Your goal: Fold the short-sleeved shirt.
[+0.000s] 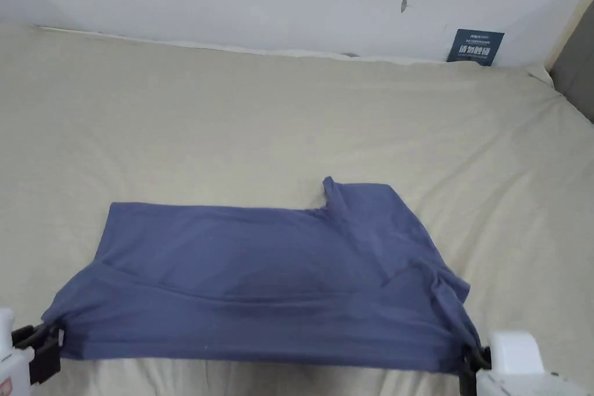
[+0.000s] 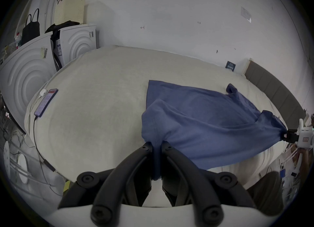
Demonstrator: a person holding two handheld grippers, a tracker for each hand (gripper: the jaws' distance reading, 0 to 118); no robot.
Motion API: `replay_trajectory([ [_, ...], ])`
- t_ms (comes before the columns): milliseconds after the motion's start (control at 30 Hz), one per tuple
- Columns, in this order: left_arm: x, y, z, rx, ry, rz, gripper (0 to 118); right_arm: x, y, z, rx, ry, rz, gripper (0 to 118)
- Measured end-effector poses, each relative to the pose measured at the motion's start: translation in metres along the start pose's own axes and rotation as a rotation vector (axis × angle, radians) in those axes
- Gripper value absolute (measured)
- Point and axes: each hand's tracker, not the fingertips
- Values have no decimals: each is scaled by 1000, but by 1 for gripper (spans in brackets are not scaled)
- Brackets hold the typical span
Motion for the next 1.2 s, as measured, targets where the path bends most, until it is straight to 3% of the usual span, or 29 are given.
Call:
replay_trajectory([
  [133, -7, -26, -8, -54, -1, -18, 9, -13, -23, -7, 16, 12, 62, 15],
  [233, -17, -44, -26, -44, 15, -29, 12, -22, -25, -3, 95, -86, 109, 23],
  [267, -14, -44, -22, -36, 42, -29, 33, -24, -25, 4, 130, -107, 115, 58],
  [300, -11, -42, -18, -34, 55, -19, 64, -27, -25, 13, 180, -100, 126, 93],
  [333, -5, -40, -10, -18, 70, -23, 93, -34, -22, 27, 257, -100, 135, 112],
  [367, 2, -36, 0, 50, 86, -44, 114, -43, -15, 43, 328, -82, 149, 118],
  [567, 66, 18, 70, 358, 97, -136, 117, -92, 54, 98, 506, -1, 120, 118],
  [667, 104, 46, 101, 475, 152, -206, 117, -112, 95, 117, 522, 96, 85, 118],
  [800, 137, 66, 126, 586, 65, -205, 113, -135, 122, 139, 583, 124, 31, 118],
  [833, 142, 69, 130, 579, 41, -201, 109, -139, 125, 146, 586, 143, 20, 117],
  [867, 148, 71, 133, 582, 20, -199, 87, -142, 126, 151, 607, 152, 0, 107],
  [900, 151, 70, 135, 595, 21, -193, 53, -143, 124, 154, 619, 163, -25, 84],
  [933, 155, 68, 137, 606, 20, -190, 12, -144, 122, 158, 639, 177, -37, 41],
  [967, 157, 68, 137, 609, 26, -185, 5, -144, 120, 161, 647, 175, -43, 0],
  [1033, 156, 65, 137, 615, 22, -170, 5, -149, 113, 162, 683, 131, -20, 0],
  [1200, 148, 60, 134, 606, 0, -191, 5, -143, 104, 164, 689, 134, -20, 0],
])
